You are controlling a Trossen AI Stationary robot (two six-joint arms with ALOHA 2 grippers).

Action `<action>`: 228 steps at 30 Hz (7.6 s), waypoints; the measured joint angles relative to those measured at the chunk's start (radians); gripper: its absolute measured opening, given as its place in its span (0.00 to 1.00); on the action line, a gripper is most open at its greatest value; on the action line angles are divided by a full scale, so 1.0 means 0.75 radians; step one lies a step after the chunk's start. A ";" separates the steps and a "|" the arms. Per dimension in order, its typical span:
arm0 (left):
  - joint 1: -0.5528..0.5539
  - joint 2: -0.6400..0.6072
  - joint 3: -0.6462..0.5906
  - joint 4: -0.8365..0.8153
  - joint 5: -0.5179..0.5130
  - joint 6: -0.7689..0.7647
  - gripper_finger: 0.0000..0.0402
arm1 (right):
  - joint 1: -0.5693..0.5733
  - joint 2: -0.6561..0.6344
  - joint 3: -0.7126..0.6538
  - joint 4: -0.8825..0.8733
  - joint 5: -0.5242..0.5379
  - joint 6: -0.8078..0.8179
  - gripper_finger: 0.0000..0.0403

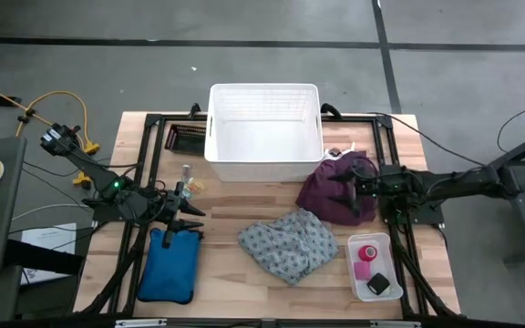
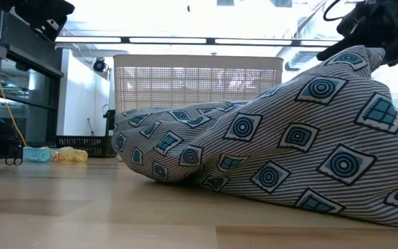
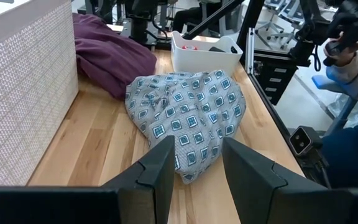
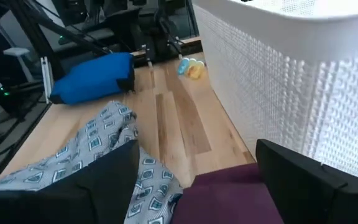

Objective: Pick & place medical supplies in basket/bin
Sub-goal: Put the top light green pill bottle into the black bin

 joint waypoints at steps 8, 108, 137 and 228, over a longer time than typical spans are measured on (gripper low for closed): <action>0.000 0.000 0.000 0.003 0.000 0.000 0.32 | 0.000 -0.027 -0.022 0.003 0.013 0.000 0.77; 0.440 0.272 0.406 -1.214 0.055 -0.879 0.32 | 0.000 -0.025 -0.023 0.000 -0.003 -0.006 0.77; 0.941 0.609 0.357 -1.261 0.358 -0.903 0.32 | 0.001 -0.026 -0.023 0.000 -0.003 -0.006 0.77; 1.773 1.039 0.272 -0.904 0.667 -0.791 0.23 | 0.000 -0.025 -0.023 -0.001 -0.003 -0.006 0.77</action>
